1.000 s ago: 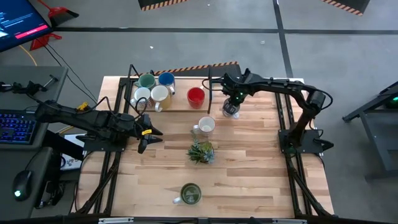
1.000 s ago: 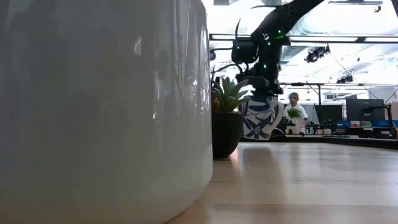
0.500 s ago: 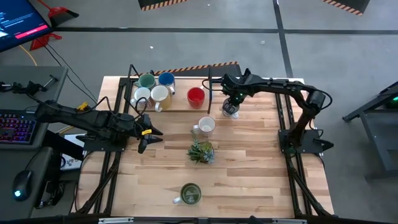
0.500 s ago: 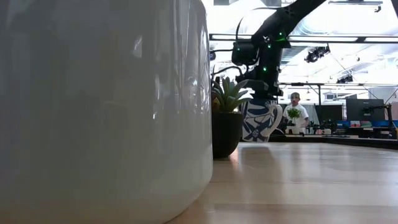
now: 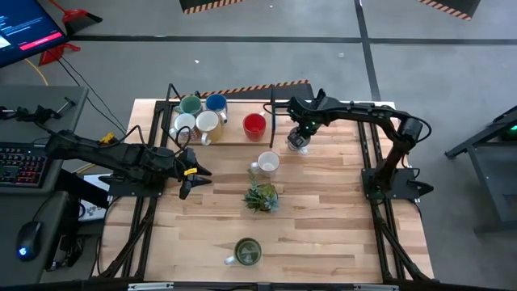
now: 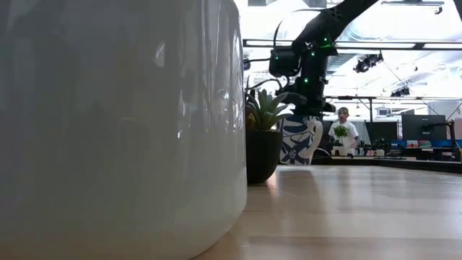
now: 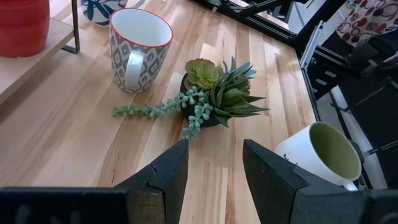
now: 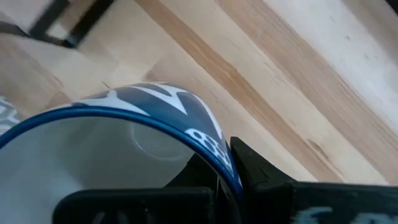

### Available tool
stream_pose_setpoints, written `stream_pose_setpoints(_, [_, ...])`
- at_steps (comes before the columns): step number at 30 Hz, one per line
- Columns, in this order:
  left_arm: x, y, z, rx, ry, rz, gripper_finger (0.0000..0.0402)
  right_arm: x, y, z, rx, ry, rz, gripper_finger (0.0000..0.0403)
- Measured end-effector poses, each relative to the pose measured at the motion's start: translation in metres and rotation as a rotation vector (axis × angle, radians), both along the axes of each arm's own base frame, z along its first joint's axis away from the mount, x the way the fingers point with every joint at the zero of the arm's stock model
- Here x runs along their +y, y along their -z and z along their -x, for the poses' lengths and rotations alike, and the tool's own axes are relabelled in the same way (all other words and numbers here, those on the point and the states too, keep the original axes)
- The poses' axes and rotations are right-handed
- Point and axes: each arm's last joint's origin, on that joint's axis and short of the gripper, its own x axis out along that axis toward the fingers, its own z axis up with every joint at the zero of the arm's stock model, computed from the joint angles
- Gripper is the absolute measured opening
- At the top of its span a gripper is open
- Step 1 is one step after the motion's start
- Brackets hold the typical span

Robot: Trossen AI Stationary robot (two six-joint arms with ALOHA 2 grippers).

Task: Place coffee mugs
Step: Move the blue patterned mug to the top center of the table

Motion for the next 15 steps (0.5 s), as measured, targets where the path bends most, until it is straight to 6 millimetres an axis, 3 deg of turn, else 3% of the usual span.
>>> stream_pose_setpoints(15, [0.0,0.0,0.0,0.0,0.001,0.0,0.0142,0.014,0.001,-0.005,0.039,-0.044,0.009,0.0])
